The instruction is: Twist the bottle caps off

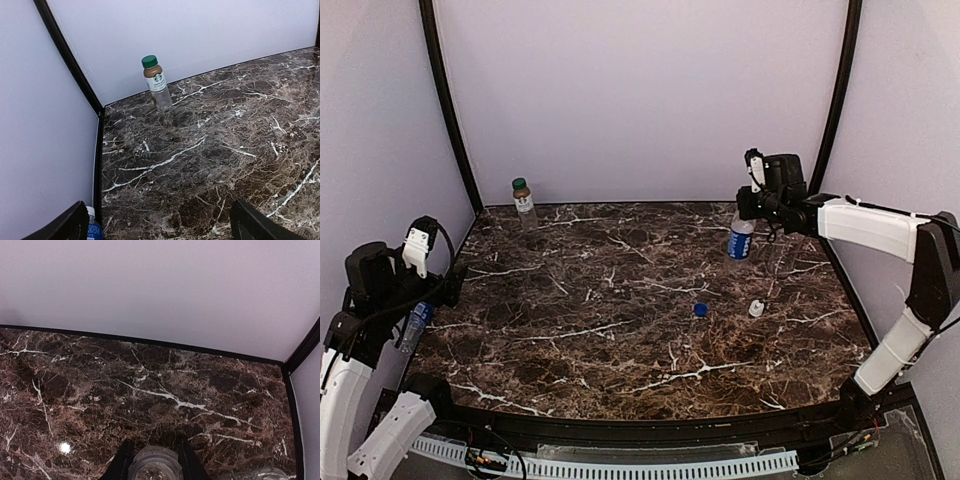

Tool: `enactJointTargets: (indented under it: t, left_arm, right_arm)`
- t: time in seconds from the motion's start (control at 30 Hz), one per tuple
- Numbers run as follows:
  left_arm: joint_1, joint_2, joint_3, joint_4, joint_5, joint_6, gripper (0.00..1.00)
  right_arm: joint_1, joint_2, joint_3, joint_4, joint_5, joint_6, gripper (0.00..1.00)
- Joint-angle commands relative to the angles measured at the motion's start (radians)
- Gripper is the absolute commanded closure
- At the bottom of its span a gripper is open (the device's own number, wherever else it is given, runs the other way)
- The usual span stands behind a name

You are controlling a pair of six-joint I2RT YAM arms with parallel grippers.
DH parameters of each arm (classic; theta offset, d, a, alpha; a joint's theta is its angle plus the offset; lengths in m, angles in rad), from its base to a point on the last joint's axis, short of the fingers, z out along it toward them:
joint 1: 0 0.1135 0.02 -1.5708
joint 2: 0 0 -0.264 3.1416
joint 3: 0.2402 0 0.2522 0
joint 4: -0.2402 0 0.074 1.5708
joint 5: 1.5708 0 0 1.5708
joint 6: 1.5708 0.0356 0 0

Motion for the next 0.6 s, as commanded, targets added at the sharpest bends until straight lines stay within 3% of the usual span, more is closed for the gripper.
enactJointTargets:
  t: [0.0,0.43,0.57]
  left_arm:
    - [0.101,-0.035,-0.07,0.084,0.06,-0.134,0.01]
    - [0.33,-0.072,-0.19,0.127,0.039,-0.262,0.01]
    - [0.337,-0.06,-0.193,0.128,0.059,-0.259,0.01]
  right_arm:
    - [-0.021,0.028,-0.047,0.168,-0.075,-0.059,1.0]
    - [-0.023,0.034,-0.06,0.138,-0.1,-0.184,1.0]
    - [-0.023,0.018,-0.054,0.121,-0.1,-0.173,0.7]
